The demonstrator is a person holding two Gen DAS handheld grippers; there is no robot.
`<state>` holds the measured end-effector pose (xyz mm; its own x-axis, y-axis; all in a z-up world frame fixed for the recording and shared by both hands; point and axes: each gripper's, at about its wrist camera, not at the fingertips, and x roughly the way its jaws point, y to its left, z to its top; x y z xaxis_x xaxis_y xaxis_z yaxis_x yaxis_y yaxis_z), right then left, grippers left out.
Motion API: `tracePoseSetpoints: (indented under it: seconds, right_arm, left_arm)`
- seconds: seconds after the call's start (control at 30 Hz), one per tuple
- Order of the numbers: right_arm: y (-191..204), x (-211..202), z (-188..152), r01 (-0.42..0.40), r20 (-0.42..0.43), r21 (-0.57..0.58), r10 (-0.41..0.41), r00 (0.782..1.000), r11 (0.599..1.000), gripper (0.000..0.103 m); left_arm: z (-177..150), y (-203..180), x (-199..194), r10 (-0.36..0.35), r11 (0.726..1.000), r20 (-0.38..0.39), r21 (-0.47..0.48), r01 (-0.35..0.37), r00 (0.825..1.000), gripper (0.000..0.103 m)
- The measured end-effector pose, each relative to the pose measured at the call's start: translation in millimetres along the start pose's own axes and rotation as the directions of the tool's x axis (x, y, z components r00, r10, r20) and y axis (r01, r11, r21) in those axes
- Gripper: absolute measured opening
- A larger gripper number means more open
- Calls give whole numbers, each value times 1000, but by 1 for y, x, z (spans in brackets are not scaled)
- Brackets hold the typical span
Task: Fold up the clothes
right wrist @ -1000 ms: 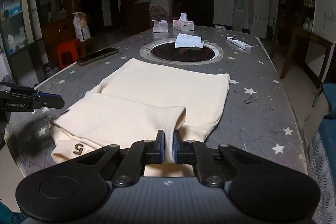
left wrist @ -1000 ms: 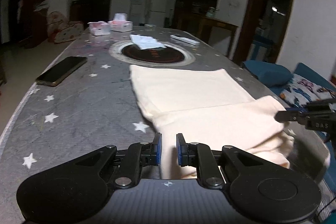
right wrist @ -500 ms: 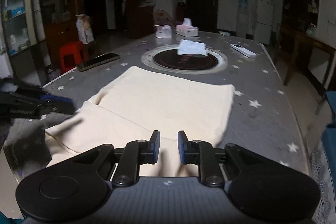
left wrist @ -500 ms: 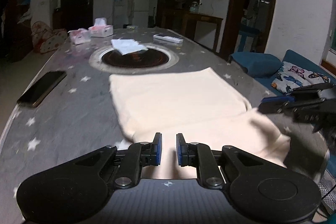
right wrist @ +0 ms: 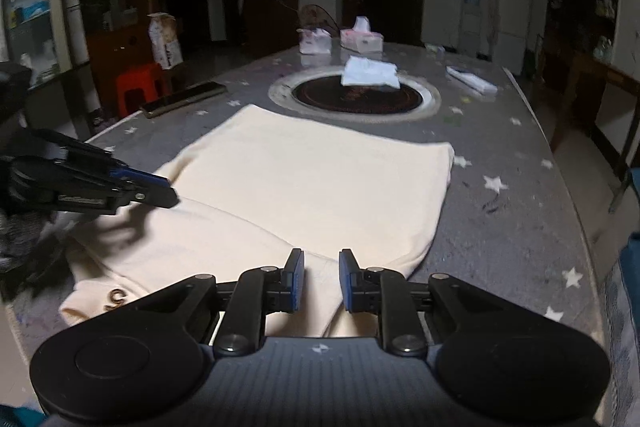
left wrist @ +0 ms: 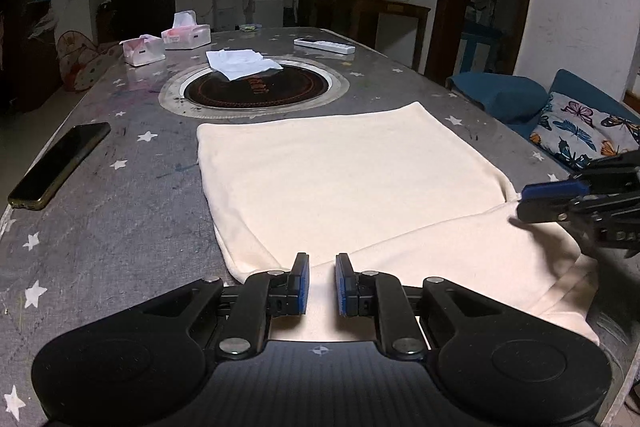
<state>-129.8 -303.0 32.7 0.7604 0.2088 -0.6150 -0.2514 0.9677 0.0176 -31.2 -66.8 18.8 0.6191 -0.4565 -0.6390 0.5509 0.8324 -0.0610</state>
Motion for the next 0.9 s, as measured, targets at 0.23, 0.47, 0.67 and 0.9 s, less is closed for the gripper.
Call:
tracePoseSetpoints:
  seconds: [0.23,0.47,0.67,0.9]
  right_arm:
    - [1,3,-13,-6,-45,-13,6,999,1000,22]
    - [12,-27,-12,-49,-38,-111,45,998,993,27]
    - [29,-44,-24,-91,-89,-222,73,993,971,37]
    - [44,-55,-38,-119,-134,-327,79,988,937,43]
  left_arm:
    - [-2,-5,-10,-5,999,7,34,4,1000,17]
    - [-25,-15,-59,-55,984,21,173,50,998,23]
    - [-54,-38,-85,-92,926,1,367,86,996,24]
    - [-67,-58,-78,-96,875,18,478,76,995,26]
